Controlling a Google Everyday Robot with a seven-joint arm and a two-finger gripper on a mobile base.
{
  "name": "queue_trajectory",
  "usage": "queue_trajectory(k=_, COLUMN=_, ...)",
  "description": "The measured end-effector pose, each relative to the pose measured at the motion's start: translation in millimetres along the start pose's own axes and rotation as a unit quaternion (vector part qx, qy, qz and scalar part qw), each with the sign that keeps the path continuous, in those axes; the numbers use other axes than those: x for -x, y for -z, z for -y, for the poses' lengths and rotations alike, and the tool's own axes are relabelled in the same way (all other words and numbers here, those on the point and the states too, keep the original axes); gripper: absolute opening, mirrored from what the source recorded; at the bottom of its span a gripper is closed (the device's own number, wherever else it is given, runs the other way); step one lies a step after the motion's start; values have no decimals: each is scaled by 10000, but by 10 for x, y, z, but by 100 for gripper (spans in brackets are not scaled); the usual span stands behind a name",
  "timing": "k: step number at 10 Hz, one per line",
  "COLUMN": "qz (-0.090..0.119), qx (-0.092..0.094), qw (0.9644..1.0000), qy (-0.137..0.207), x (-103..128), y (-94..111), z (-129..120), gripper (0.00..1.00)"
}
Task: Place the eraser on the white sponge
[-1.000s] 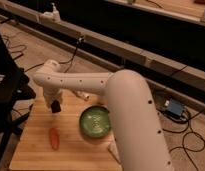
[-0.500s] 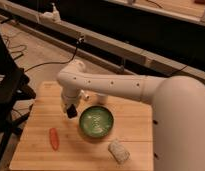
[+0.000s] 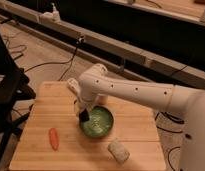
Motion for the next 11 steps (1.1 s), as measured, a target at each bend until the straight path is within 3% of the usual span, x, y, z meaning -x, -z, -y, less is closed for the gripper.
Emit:
queue_trajectory(k=2, qz=-10, qx=-12, qw=10000, qy=3, x=-5, y=-4, z=10, gripper=0)
queue_trajectory(k=4, qz=-48, qx=-165, qw=9996, qy=-202, x=-142, y=25, z=209, gripper=0)
queue_trajectory(k=7, qz=-171, qx=-460, qw=9951, qy=-864, x=-704, y=51, z=642, gripper=0)
queue_trajectory(k=9, qz=-203, qx=-536, qw=9908, qy=-1228, x=-1066, y=32, z=789, gripper=0)
queue_trajectory(k=11, qz=-358, qx=-601, qw=9881, qy=-1371, x=-1428, y=-44, z=840, gripper=0)
